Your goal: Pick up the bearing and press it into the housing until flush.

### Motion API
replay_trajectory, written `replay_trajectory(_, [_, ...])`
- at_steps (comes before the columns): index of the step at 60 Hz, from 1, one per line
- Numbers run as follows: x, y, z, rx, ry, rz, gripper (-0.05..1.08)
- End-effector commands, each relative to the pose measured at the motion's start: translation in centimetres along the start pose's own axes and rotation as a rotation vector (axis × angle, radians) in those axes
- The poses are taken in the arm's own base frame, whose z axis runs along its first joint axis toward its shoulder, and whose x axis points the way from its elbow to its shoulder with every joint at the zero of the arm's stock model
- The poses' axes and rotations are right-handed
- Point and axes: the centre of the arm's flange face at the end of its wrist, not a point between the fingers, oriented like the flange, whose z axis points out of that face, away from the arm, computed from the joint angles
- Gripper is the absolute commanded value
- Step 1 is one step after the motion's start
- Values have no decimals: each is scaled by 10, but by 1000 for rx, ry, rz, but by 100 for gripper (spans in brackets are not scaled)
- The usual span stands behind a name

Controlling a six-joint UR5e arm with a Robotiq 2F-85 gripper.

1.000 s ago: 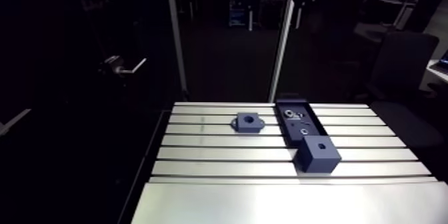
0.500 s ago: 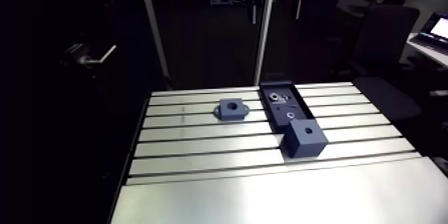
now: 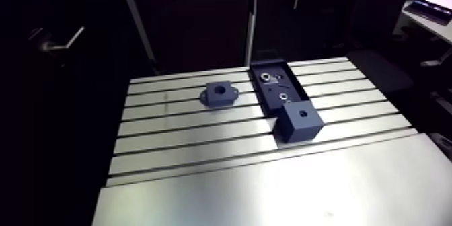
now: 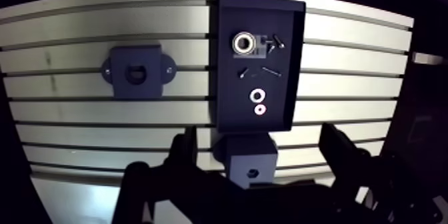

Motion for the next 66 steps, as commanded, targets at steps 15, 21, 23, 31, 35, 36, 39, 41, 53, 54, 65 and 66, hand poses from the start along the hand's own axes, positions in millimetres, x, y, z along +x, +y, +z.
replay_trajectory(15, [40, 32, 95, 45, 8, 29, 16])
replay_trajectory(21, [42, 31, 98, 50, 13, 31, 20])
replay_trajectory(23, [44, 31, 102, 51, 11, 33, 20])
replay_trajectory(31, [46, 31, 106, 48, 16, 49, 26])
replay_trajectory(35, [46, 31, 108, 49, 13, 51, 28])
replay_trajectory(36, [45, 32, 109, 50, 10, 52, 29])
replay_trajectory(39, [45, 32, 109, 50, 10, 52, 29])
replay_trajectory(41, [45, 32, 109, 50, 10, 52, 29])
replay_trajectory(53, [42, 30, 120, 52, -11, 51, 32])
replay_trajectory(54, [42, 30, 120, 52, -11, 51, 32])
replay_trajectory(65, [39, 32, 142, 58, -32, 57, 34])
replay_trajectory(66, [38, 32, 143, 56, -25, 58, 34])
